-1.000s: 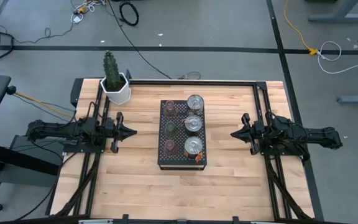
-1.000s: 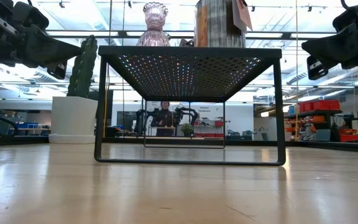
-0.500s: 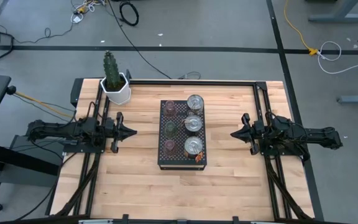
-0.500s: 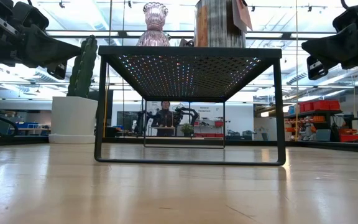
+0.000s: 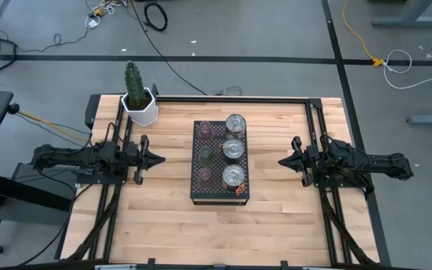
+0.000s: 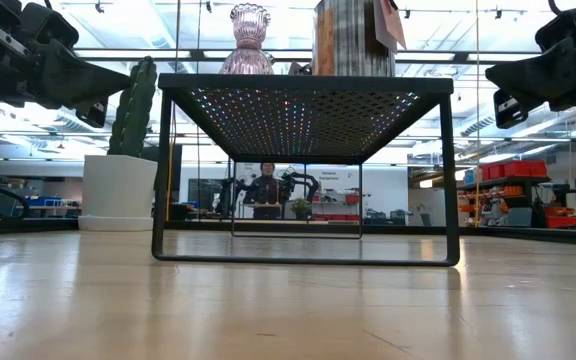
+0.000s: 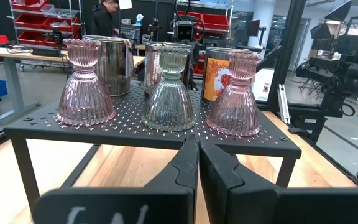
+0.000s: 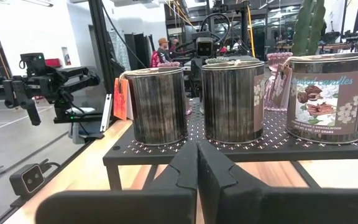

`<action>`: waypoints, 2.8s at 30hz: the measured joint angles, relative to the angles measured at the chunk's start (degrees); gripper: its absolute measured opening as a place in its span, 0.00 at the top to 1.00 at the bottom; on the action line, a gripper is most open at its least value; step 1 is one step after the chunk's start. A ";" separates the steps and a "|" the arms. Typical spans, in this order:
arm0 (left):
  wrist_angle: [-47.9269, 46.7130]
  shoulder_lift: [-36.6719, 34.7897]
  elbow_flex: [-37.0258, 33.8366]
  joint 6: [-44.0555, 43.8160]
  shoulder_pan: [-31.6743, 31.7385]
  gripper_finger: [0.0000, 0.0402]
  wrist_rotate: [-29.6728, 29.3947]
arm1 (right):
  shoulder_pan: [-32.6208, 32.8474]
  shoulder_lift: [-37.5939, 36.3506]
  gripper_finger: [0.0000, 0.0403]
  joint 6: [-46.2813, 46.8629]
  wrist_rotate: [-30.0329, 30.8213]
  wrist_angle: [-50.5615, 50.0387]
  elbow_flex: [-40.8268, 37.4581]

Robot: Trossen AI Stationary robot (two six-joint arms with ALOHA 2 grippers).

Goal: Pick & Place candle stick holders
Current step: Return to Home Position

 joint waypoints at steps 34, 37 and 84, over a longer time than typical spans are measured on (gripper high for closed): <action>0.00 0.00 0.00 0.02 0.01 0.95 0.00 | 0.00 0.00 0.97 0.00 0.00 0.00 0.00; 0.00 0.00 -0.02 0.00 0.01 0.95 -0.02 | 0.01 0.00 0.97 -0.01 0.00 0.01 0.00; 0.00 0.00 0.00 0.00 0.01 0.95 0.00 | 0.02 0.00 0.97 0.00 0.00 0.02 0.00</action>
